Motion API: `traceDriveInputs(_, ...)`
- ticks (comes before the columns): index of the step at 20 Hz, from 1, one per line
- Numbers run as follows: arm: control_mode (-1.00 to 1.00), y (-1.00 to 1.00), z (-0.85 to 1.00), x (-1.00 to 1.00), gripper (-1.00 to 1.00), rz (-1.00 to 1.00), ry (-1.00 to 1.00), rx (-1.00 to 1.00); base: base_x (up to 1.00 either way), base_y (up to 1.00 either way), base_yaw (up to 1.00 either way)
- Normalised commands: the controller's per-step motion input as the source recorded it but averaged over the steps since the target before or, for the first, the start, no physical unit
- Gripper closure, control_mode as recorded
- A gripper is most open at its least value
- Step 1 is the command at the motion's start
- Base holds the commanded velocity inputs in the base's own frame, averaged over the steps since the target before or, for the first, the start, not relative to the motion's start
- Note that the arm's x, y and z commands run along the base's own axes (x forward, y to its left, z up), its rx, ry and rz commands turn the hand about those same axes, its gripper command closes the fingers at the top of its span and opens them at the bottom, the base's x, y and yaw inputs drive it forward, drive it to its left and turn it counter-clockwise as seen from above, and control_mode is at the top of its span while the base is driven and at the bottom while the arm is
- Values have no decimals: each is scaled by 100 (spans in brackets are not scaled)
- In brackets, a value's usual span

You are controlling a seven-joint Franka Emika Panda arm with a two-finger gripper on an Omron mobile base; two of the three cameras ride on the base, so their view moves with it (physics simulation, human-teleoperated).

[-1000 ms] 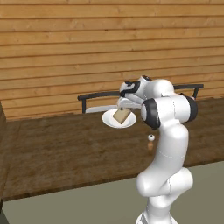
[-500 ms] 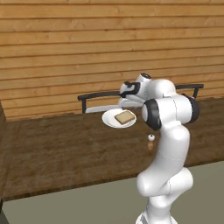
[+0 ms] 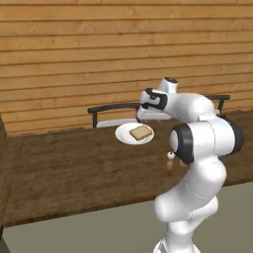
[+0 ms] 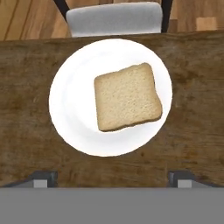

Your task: Start the toaster. Once the lever pops up, take the bread to the plate on the dining counter.

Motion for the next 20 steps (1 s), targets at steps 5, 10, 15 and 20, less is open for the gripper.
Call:
traceDriveInputs(5,-100,1,51,-100,-100,-13,0,-1,0,0,0)
traceDriveInputs(10,-100,0,46,-100,-100,-9,-3,-3,0,0,0)
traceDriveInputs(15,-100,0,60,-100,-100,-3,-9,-1,0,0,0)
traceDriveInputs(20,-100,5,64,-100,-100,-4,-8,-1,0,0,0)
